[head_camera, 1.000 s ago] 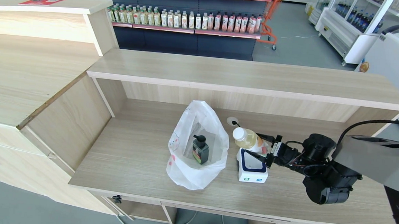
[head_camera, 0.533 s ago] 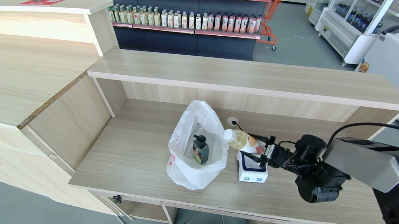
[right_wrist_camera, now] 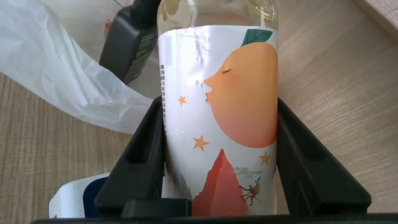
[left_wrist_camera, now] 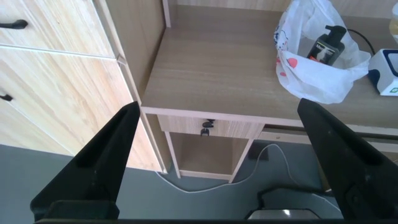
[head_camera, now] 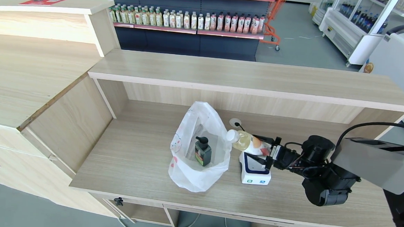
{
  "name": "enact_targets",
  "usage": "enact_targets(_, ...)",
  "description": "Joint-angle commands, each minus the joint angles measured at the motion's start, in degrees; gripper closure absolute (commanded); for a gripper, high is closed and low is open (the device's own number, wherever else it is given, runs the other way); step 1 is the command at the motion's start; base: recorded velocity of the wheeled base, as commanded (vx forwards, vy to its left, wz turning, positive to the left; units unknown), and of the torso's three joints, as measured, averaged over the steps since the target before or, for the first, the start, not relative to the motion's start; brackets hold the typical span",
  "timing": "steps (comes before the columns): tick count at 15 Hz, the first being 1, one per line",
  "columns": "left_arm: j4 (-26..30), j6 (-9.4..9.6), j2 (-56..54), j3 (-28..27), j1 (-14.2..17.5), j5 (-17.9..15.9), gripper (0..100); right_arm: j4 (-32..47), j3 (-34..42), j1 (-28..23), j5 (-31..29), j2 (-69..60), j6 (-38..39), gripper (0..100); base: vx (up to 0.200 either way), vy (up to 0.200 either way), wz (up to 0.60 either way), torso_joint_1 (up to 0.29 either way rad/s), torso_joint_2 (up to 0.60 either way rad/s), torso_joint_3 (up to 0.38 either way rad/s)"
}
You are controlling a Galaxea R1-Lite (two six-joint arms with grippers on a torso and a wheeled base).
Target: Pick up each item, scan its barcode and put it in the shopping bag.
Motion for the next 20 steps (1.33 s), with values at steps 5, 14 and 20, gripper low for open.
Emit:
enact_targets(5,-0.01,-0.02,-0.02,0.01,0.00,0.08,0,-0.19,0.37,-0.25,0.15,-0.66,-0.40,100,0.000,0.000,0.00,0.000,0.00,0.000)
enact_targets(14,-0.01,-0.02,-0.02,0.01,0.00,-0.01,0,-0.19,0.98,-0.34,0.24,-0.40,-0.75,100,0.000,0.000,0.00,0.000,0.00,0.000)
enact_targets(20,-0.01,-0.02,-0.02,0.01,0.00,0.08,0,-0.19,1.68,-0.60,0.59,-0.57,-0.75,100,0.000,0.000,0.00,0.000,0.00,0.000)
